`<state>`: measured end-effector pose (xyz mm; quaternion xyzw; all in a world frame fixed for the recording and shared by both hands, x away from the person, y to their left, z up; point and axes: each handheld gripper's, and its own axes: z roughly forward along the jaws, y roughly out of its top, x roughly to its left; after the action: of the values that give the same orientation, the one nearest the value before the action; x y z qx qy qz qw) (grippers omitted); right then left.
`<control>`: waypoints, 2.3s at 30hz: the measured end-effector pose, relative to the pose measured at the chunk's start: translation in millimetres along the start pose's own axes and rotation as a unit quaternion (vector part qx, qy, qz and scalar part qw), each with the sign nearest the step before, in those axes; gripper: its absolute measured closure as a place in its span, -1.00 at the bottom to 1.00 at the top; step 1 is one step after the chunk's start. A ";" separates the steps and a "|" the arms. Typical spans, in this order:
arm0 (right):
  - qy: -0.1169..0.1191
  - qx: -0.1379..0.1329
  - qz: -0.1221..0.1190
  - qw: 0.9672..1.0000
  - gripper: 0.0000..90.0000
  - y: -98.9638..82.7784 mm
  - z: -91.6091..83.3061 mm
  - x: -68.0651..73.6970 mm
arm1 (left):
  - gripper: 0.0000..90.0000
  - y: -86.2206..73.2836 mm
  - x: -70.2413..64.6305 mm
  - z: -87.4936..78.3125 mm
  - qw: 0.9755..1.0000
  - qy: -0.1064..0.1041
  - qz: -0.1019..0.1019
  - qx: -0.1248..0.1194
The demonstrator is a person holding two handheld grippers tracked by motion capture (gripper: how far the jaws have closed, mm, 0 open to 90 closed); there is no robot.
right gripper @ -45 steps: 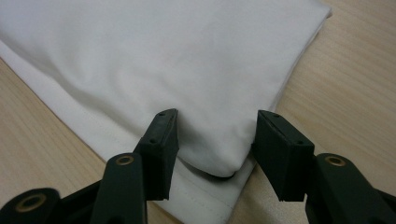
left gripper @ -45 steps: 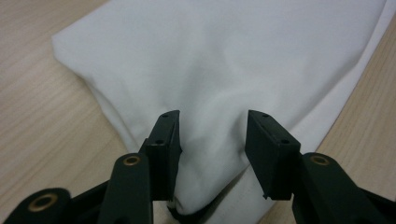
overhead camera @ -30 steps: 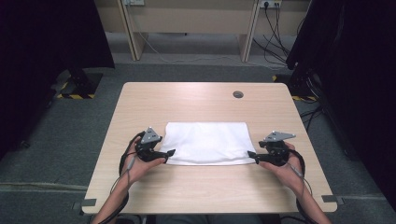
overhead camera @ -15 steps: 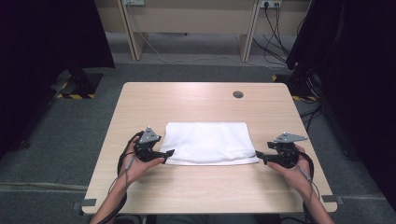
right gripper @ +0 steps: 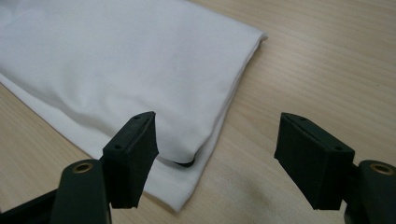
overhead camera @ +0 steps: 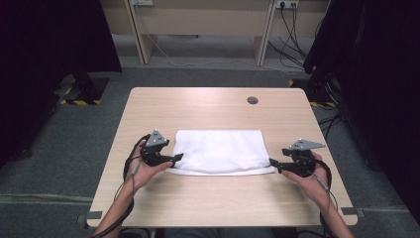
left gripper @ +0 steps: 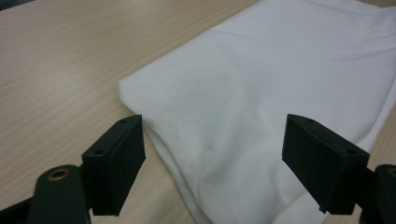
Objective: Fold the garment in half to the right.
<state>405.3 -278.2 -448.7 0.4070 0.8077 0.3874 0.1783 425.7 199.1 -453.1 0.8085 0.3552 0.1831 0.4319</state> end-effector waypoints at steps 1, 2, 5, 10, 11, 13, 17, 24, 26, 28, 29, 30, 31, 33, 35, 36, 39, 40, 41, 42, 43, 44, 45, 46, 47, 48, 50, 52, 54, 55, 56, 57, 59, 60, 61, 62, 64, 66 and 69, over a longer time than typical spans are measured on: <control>0.001 0.000 -0.001 1.000 -0.35 0.8 0.3 0.7 | -0.53 1.8 1.4 1.4 1.000 0.000 0.000 0.000; 0.002 -0.001 -0.002 1.000 -0.35 1.5 0.5 1.4 | -0.51 3.7 3.0 2.9 1.000 -0.002 0.003 0.000; 0.003 0.000 -0.006 1.000 -0.36 3.6 0.9 2.8 | -0.48 9.8 7.9 7.8 1.000 -0.002 0.004 0.002; 0.006 0.001 -0.011 1.000 -0.38 6.3 1.4 5.7 | -0.40 22.0 23.8 19.5 1.000 0.006 -0.001 0.008; 0.007 0.001 -0.013 1.000 -0.38 6.9 1.4 6.0 | -0.39 24.8 27.3 22.5 1.000 0.006 -0.001 0.011; 0.007 0.001 -0.015 1.000 -0.39 7.9 1.3 7.1 | -0.33 29.7 33.4 29.7 1.000 0.002 -0.006 0.018; 0.009 -0.002 -0.017 1.000 -0.39 8.9 -0.5 8.7 | -0.21 34.4 46.3 46.2 0.999 0.002 -0.018 0.036; 0.008 -0.003 -0.020 1.000 -0.39 10.0 -4.8 7.2 | -0.08 36.7 62.1 68.9 0.998 -0.006 -0.041 0.056; 0.007 -0.002 -0.020 1.000 -0.40 10.4 -5.6 6.9 | -0.05 36.4 64.9 72.9 0.997 -0.007 -0.046 0.060; 0.007 -0.001 -0.020 1.000 -0.40 10.4 -6.4 6.6 | -0.04 36.2 65.6 75.8 0.997 -0.008 -0.049 0.064; 0.007 0.000 -0.021 1.000 -0.40 10.3 -6.6 6.4 | -0.02 35.9 65.7 77.0 0.997 -0.009 -0.049 0.065; 0.007 0.000 -0.021 1.000 -0.40 10.3 -6.8 6.2 | 0.01 35.5 65.9 78.1 0.997 -0.010 -0.048 0.068; 0.007 -0.001 -0.021 1.000 -0.40 10.2 -6.9 5.9 | 0.02 34.9 65.9 79.2 0.996 -0.009 -0.047 0.070; 0.007 0.000 -0.022 1.000 -0.40 10.2 -7.1 5.7 | 0.06 33.3 65.2 81.3 0.996 -0.009 -0.047 0.073; 0.007 0.000 -0.023 1.000 -0.40 10.3 -7.5 5.9 | 0.12 31.7 63.6 83.6 0.996 -0.004 -0.030 0.078; 0.007 0.000 -0.023 1.000 -0.40 10.4 -7.7 6.0 | 0.15 30.9 62.6 84.7 0.996 -0.005 -0.029 0.080; 0.008 -0.001 -0.024 1.000 -0.40 11.0 -8.0 6.3 | 0.23 30.2 61.8 85.3 0.997 -0.008 -0.026 0.076; 0.008 -0.001 -0.024 1.000 -0.40 11.2 -8.0 6.3 | 0.25 29.8 61.6 85.2 0.997 -0.009 -0.028 0.074; 0.008 -0.002 -0.025 1.000 -0.40 11.3 -8.0 6.4 | 0.28 29.0 61.3 85.2 0.997 -0.010 -0.029 0.071; 0.008 -0.002 -0.025 1.000 -0.40 11.5 -7.9 6.6 | 0.33 28.3 61.1 84.9 0.997 -0.011 -0.027 0.069; 0.008 -0.002 -0.025 1.000 -0.40 11.6 -7.7 7.0 | 0.39 27.7 60.5 84.6 0.997 -0.010 -0.026 0.067; 0.009 -0.002 -0.026 1.000 -0.40 11.7 -7.4 7.5 | 0.43 27.2 59.6 84.3 0.997 -0.009 -0.026 0.066; 0.009 -0.002 -0.026 1.000 -0.40 11.9 -7.1 8.0 | 0.47 26.8 59.2 83.9 0.998 -0.010 -0.024 0.065; 0.010 -0.003 -0.027 1.000 -0.40 12.2 -6.8 8.4 | 0.54 26.1 58.3 83.8 0.998 -0.013 -0.027 0.062; 0.010 -0.004 -0.029 1.000 -0.40 12.7 -6.5 8.8 | 0.61 25.7 57.7 83.7 0.998 -0.014 -0.026 0.061; 0.010 -0.004 -0.029 1.000 -0.40 13.3 -6.3 9.6 | 0.66 25.4 57.1 83.5 0.998 -0.017 -0.024 0.061; 0.013 -0.005 -0.031 0.999 -0.40 14.7 -5.6 11.4 | 0.77 24.9 56.3 83.5 0.998 -0.021 -0.028 0.059; 0.016 -0.005 -0.036 0.999 -0.40 16.4 -4.9 13.9 | 0.83 24.1 55.8 83.2 0.997 -0.023 -0.035 0.057; 0.018 -0.004 -0.041 0.999 -0.40 18.3 -3.9 16.3 | 0.86 24.0 55.8 82.8 0.997 -0.023 -0.037 0.056; 0.019 -0.003 -0.042 0.999 -0.40 19.4 -3.3 17.8 | 0.87 24.3 55.5 82.5 0.997 -0.023 -0.039 0.056; 0.021 -0.003 -0.045 0.999 -0.40 20.7 -2.6 19.3 | 0.87 24.9 54.8 82.1 0.997 -0.023 -0.039 0.055; 0.022 -0.003 -0.049 0.999 -0.40 22.3 -1.8 21.1 | 0.88 25.8 54.3 81.4 0.998 -0.025 -0.037 0.054; 0.026 -0.003 -0.055 0.998 -0.40 25.9 -0.1 25.3 | 0.88 28.2 52.8 79.5 0.998 -0.028 -0.037 0.048; 0.029 -0.003 -0.058 0.998 -0.40 28.0 1.1 27.8 | 0.88 29.5 51.6 78.4 0.998 -0.028 -0.038 0.046; 0.031 -0.003 -0.062 0.998 -0.40 30.4 2.5 30.7 | 0.88 30.9 50.9 77.2 0.998 -0.029 -0.036 0.047; 0.035 -0.004 -0.066 0.997 -0.40 33.1 4.1 34.2 | 0.88 32.0 50.2 76.1 0.998 -0.028 -0.033 0.046; 0.044 -0.005 -0.077 0.996 -0.40 39.0 7.8 42.5 | 0.88 34.1 49.3 73.7 0.998 -0.029 -0.031 0.045; 0.054 -0.007 -0.092 0.994 -0.40 45.5 12.0 52.3 | 0.88 35.8 48.5 70.9 0.998 -0.029 -0.028 0.043; 0.072 -0.009 -0.113 0.991 -0.40 56.0 18.8 68.6 | 0.88 38.4 47.5 67.0 0.998 -0.028 -0.021 0.044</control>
<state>404.3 -194.0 -415.5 0.2824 0.8557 0.4005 0.1665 514.4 181.4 -459.3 0.8241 0.3671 0.1353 0.4096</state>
